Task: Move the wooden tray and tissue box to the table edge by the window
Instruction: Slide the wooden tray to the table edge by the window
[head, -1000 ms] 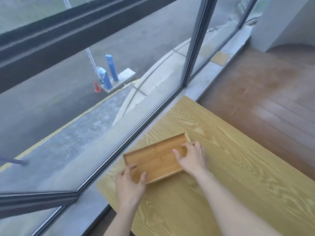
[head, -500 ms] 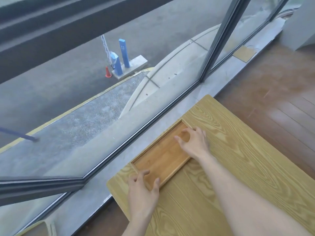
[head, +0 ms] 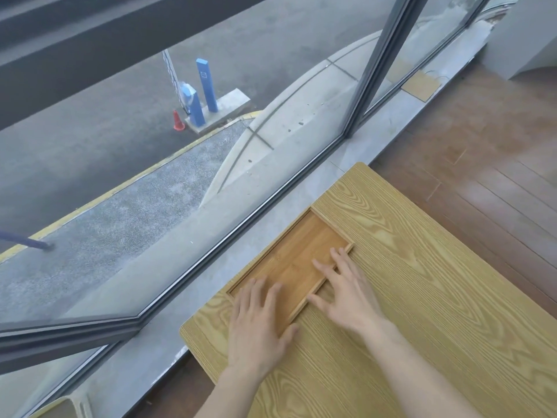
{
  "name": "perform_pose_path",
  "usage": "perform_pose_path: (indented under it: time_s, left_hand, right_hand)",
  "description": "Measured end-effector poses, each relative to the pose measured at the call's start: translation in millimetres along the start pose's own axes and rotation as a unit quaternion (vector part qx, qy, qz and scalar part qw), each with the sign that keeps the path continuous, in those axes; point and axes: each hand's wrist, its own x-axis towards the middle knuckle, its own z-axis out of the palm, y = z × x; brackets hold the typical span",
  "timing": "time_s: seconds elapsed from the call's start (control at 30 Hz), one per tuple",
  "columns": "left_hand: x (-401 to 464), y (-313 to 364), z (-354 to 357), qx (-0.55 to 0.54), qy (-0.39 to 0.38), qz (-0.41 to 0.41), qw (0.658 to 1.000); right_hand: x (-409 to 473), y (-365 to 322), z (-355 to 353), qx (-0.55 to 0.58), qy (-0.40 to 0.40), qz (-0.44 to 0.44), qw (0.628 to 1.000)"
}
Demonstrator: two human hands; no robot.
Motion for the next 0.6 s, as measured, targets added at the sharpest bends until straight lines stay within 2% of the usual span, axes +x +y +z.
perform_pose_path:
  time_s: [0.13,0.6]
  left_hand:
    - [5.9,-0.9,8.8,0.017,-0.027,0.010,0.999]
    - [12.5,-4.0,8.9,0.013,-0.016,0.008,1.000]
  right_hand:
    - [-4.9,4.2,2.7,-0.011,-0.001,-0.005,1.000]
    - [2.1,-0.4,2.8,0.006,0.010,0.003,1.000]
